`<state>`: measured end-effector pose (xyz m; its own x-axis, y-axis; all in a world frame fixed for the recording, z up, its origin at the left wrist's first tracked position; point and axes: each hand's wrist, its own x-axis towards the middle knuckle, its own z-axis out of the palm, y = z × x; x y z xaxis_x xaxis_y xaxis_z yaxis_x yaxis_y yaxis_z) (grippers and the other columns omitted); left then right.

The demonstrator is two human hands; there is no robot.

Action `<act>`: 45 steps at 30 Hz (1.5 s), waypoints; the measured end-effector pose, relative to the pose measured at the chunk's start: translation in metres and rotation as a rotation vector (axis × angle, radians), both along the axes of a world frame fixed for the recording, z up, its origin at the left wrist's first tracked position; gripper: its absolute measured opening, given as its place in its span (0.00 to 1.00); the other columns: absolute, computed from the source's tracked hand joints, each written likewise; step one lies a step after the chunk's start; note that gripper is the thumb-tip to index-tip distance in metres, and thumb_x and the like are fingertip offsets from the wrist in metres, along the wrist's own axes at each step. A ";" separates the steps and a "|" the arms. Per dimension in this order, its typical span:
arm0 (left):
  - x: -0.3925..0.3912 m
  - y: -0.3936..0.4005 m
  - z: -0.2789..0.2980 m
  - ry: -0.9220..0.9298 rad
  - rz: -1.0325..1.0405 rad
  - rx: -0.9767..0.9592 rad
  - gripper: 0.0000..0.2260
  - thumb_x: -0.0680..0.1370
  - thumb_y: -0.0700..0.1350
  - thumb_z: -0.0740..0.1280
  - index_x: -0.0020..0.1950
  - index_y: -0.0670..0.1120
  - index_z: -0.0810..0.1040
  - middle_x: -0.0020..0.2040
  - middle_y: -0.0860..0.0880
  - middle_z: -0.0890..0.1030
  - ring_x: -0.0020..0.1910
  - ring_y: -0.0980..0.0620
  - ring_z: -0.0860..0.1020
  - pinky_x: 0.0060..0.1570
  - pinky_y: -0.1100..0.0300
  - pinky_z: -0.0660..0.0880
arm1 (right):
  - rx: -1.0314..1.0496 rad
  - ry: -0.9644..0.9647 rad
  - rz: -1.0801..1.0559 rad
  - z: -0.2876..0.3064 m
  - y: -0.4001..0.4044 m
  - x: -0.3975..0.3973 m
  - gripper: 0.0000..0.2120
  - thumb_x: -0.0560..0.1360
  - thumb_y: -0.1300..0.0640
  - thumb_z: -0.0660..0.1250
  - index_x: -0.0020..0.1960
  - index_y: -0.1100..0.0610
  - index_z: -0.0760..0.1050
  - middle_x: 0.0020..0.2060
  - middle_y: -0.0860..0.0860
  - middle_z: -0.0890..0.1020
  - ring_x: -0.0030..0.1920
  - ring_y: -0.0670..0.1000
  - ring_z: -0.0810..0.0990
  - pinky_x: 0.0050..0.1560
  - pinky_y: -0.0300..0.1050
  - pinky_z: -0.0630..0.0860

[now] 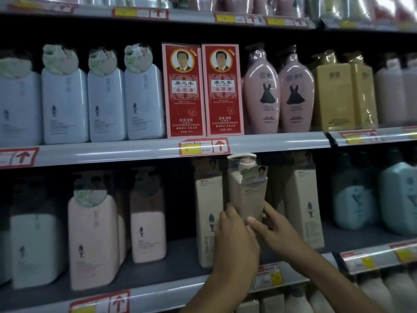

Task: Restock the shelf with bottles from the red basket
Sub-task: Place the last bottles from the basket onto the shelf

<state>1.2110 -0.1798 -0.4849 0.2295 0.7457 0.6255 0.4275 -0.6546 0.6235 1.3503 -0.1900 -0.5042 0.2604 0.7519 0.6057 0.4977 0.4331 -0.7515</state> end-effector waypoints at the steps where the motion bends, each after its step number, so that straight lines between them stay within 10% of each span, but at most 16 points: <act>1: 0.001 -0.001 0.001 0.004 0.008 -0.007 0.17 0.83 0.46 0.62 0.72 0.49 0.67 0.65 0.50 0.74 0.63 0.51 0.74 0.58 0.60 0.73 | -0.015 -0.013 0.000 0.002 0.000 0.001 0.20 0.82 0.56 0.68 0.72 0.43 0.71 0.61 0.38 0.83 0.64 0.41 0.80 0.62 0.42 0.79; 14: 0.004 0.000 0.011 0.052 0.013 -0.059 0.24 0.83 0.46 0.60 0.78 0.48 0.57 0.68 0.46 0.75 0.61 0.47 0.79 0.51 0.60 0.80 | -0.041 0.033 0.016 0.010 0.016 -0.001 0.18 0.82 0.57 0.66 0.68 0.41 0.70 0.57 0.34 0.80 0.52 0.27 0.80 0.51 0.26 0.78; 21: 0.009 -0.002 0.005 0.103 0.001 -0.052 0.31 0.85 0.46 0.58 0.84 0.49 0.44 0.77 0.47 0.65 0.72 0.49 0.71 0.70 0.56 0.71 | 0.023 0.045 -0.089 0.000 0.026 0.003 0.21 0.80 0.50 0.69 0.72 0.43 0.72 0.59 0.38 0.83 0.56 0.35 0.82 0.54 0.32 0.80; 32: 0.016 0.002 -0.013 0.079 -0.027 -0.109 0.31 0.84 0.43 0.60 0.83 0.50 0.48 0.81 0.51 0.57 0.79 0.54 0.61 0.77 0.59 0.61 | 0.054 -0.108 -0.230 0.006 0.032 0.002 0.19 0.79 0.50 0.70 0.70 0.48 0.75 0.53 0.39 0.82 0.51 0.34 0.80 0.47 0.25 0.76; 38: 0.019 0.001 -0.023 0.106 -0.032 -0.089 0.34 0.83 0.42 0.58 0.84 0.50 0.41 0.84 0.52 0.45 0.83 0.55 0.46 0.81 0.58 0.48 | 0.067 -0.139 -0.249 0.002 0.030 0.002 0.14 0.80 0.49 0.68 0.66 0.45 0.77 0.52 0.41 0.86 0.51 0.40 0.85 0.56 0.47 0.83; 45: 0.014 -0.005 -0.024 0.070 -0.053 -0.041 0.31 0.82 0.40 0.59 0.82 0.51 0.51 0.81 0.55 0.55 0.81 0.55 0.55 0.77 0.63 0.55 | -0.010 -0.089 -0.241 0.004 0.029 -0.001 0.15 0.81 0.46 0.66 0.66 0.47 0.77 0.53 0.43 0.86 0.51 0.38 0.84 0.52 0.33 0.79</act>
